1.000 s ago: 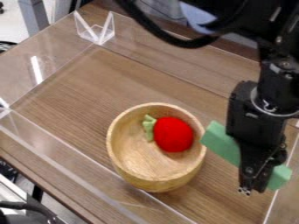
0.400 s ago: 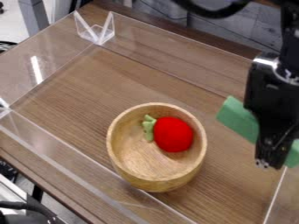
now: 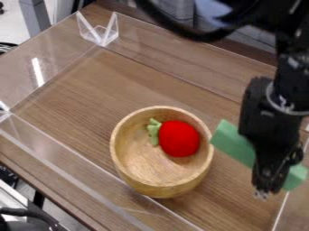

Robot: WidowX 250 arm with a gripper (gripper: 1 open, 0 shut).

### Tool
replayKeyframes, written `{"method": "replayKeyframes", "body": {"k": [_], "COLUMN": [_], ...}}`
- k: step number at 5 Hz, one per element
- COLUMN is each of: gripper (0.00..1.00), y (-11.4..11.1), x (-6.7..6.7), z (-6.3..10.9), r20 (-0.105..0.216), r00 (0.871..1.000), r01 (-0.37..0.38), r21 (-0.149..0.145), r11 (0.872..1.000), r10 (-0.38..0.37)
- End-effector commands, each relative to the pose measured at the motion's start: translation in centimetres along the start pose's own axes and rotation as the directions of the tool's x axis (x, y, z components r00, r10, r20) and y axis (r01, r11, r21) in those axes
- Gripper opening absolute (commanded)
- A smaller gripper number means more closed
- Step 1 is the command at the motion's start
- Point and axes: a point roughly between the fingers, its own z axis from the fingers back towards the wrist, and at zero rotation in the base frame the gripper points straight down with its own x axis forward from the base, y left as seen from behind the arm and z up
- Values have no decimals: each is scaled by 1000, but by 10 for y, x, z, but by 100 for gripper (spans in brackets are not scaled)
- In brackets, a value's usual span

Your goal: Remove the green stick from the brown bowl and put it on the table

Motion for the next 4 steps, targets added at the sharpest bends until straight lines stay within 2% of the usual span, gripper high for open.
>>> {"method": "replayKeyframes", "body": {"k": [1, 4], "gripper": [0, 0], "y": [3, 13], "x": [-5, -2], "z": [19, 41], "r20": [-19, -7], "r00": [999, 986], "r01": [43, 167], "r21": [-43, -55], "r11": [998, 984], "r10": [-44, -168]}}
